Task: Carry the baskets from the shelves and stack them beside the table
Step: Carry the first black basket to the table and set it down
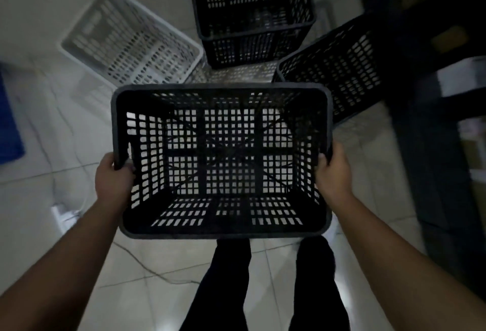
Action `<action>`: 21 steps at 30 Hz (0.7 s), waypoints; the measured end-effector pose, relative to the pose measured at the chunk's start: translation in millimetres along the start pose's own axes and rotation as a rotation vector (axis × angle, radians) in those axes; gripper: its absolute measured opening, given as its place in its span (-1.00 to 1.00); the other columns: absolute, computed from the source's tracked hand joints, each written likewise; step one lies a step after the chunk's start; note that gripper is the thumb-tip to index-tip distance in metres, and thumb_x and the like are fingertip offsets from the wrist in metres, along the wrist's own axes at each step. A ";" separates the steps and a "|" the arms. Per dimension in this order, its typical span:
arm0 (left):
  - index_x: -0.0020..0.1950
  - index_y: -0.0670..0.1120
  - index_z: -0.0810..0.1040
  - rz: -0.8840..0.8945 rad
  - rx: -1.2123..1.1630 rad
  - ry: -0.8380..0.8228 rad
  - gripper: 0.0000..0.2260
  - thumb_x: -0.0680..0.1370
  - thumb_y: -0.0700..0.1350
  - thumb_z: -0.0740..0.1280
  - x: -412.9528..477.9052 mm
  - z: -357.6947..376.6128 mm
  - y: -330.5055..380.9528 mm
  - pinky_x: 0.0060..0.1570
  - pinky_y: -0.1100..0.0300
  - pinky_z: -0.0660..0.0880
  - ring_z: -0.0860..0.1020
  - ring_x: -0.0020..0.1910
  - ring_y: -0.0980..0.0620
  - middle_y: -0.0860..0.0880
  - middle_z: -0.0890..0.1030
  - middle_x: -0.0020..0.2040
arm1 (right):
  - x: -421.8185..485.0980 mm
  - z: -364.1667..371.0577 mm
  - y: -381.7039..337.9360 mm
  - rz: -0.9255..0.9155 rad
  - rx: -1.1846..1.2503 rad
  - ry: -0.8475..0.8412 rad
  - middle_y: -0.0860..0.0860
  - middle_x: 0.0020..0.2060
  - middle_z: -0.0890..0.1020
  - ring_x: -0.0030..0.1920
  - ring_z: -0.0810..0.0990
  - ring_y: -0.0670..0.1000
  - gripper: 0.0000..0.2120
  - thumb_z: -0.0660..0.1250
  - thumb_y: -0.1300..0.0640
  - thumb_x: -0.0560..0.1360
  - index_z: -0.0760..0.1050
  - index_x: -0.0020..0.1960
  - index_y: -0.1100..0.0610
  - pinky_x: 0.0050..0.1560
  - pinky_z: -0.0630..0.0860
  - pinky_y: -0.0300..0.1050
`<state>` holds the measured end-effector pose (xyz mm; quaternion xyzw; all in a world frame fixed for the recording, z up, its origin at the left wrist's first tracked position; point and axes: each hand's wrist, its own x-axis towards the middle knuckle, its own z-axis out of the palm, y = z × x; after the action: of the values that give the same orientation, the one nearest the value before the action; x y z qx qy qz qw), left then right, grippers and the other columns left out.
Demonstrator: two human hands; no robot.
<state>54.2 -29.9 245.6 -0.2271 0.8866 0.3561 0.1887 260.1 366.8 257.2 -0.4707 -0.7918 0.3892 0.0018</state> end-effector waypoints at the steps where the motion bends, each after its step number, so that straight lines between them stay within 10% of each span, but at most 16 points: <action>1: -0.14 0.27 0.54 0.052 -0.009 0.007 -0.91 0.43 0.06 0.30 -13.1 -16.4 19.1 -0.08 -0.10 0.63 0.67 -0.15 -0.13 0.04 0.65 -0.15 | -13.5 -20.5 -9.8 -0.013 0.029 0.031 0.14 0.12 0.61 0.04 0.56 0.10 -0.70 0.17 0.20 0.61 0.39 0.33 0.15 -0.11 0.32 -0.21; 14: -0.10 0.32 0.58 0.601 0.038 -0.147 -0.92 0.48 0.22 0.31 -248.4 -107.0 221.5 -0.34 0.17 0.48 0.62 -0.42 0.21 0.16 0.67 -0.33 | -195.1 -297.8 -11.1 0.081 0.205 0.409 0.17 0.16 0.60 0.13 0.61 0.22 -0.62 0.14 0.06 0.61 0.29 0.42 0.02 0.16 0.53 0.23; 21: -0.11 -0.05 0.55 0.889 0.200 -0.427 -0.86 0.59 -0.01 0.35 -377.6 -35.6 264.8 -0.35 0.16 0.48 0.62 -0.33 -0.12 -0.06 0.62 -0.32 | -352.6 -402.9 78.3 0.323 0.237 0.681 0.11 0.04 0.63 0.03 0.63 0.17 -0.68 0.15 0.10 0.62 0.36 0.36 0.01 0.05 0.56 0.13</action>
<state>217.5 216.2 601.6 0.2695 0.8690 0.3538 0.2168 663.5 371.1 617.8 -0.6878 -0.6113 0.2949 0.2572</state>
